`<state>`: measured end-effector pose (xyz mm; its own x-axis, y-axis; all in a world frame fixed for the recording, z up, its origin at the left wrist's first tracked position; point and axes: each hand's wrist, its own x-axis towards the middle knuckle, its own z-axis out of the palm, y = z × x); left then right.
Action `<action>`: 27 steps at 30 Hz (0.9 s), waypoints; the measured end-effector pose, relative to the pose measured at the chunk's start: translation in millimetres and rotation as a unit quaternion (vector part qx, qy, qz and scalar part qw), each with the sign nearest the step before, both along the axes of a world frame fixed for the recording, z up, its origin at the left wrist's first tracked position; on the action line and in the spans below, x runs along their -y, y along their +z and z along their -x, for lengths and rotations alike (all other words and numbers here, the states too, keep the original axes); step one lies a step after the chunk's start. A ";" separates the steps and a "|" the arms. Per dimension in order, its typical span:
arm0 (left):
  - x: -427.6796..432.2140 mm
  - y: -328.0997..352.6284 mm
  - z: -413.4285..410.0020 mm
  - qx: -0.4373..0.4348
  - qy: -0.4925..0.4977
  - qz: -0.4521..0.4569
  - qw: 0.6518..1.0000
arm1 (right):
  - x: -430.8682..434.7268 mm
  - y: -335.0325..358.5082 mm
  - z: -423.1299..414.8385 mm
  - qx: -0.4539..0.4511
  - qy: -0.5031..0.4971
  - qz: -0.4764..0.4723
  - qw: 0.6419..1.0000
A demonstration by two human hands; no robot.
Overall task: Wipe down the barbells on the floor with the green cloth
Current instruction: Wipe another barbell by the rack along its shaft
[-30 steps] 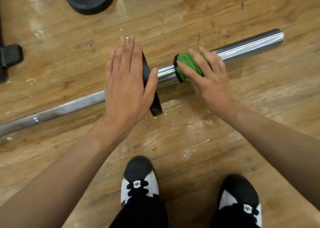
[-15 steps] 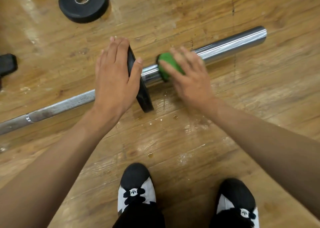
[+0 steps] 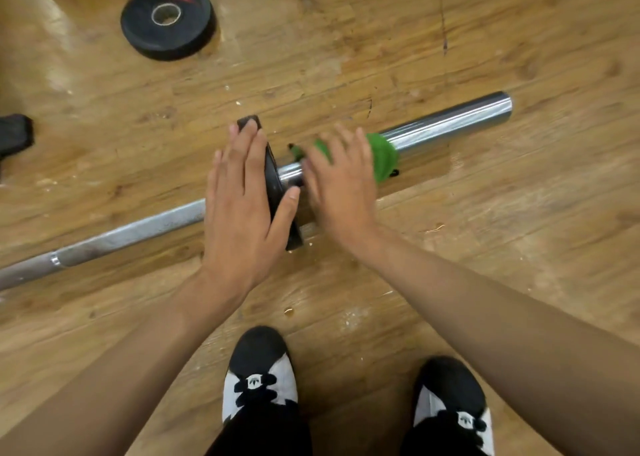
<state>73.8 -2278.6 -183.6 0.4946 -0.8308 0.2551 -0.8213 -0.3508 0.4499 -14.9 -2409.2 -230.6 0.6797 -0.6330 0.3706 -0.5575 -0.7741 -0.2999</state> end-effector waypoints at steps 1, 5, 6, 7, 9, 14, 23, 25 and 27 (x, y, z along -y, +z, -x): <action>-4.8 -2.4 3.9 0.008 -0.011 0.006 1.000 | -3.9 -1.4 2.6 -0.013 0.047 0.009 0.999; -25.6 -9.9 17.1 0.053 -0.061 0.030 0.996 | 39.9 -4.4 61.3 -0.061 0.123 0.054 0.989; -30.1 -10.3 19.9 0.062 -0.072 0.037 0.995 | 56.8 -4.0 82.3 -0.055 0.085 0.048 0.994; -33.5 -9.2 22.2 0.067 -0.081 0.041 0.994 | 74.1 -3.7 102.2 -0.049 0.038 0.040 0.997; -34.7 -3.1 24.1 0.061 -0.091 0.028 0.994 | 105.4 -2.4 132.4 -0.048 -0.048 0.027 0.997; -14.7 12.4 13.8 0.029 -0.082 -0.023 0.996 | 92.3 10.0 118.4 -0.030 -0.240 -0.031 0.970; -41.8 8.0 55.2 0.113 -0.149 -0.024 0.982 | -46.7 3.2 78.6 -0.039 0.138 -0.015 0.990; -52.1 5.8 64.6 0.130 -0.165 -0.011 0.978 | -16.8 2.3 112.2 -0.060 0.162 0.011 0.985; -58.8 4.6 67.6 0.133 -0.178 -0.005 0.975 | 20.7 0.2 150.7 -0.058 0.084 0.009 0.995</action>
